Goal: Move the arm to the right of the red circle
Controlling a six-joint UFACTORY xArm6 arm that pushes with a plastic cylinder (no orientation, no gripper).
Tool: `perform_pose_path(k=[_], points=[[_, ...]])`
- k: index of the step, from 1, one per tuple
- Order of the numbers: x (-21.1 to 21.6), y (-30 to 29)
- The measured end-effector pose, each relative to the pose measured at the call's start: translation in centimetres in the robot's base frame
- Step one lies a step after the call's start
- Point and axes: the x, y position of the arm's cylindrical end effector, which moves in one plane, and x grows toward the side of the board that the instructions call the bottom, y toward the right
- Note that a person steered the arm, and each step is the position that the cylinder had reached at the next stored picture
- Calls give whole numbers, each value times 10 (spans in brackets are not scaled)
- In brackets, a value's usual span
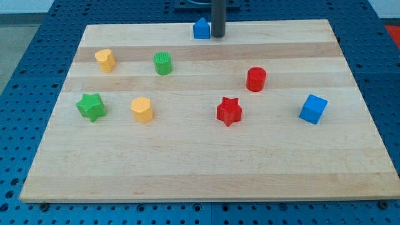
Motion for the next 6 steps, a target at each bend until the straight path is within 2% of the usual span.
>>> perform_pose_path(k=[2, 4, 5, 6], points=[[96, 6], [167, 29], [168, 82], [129, 113]])
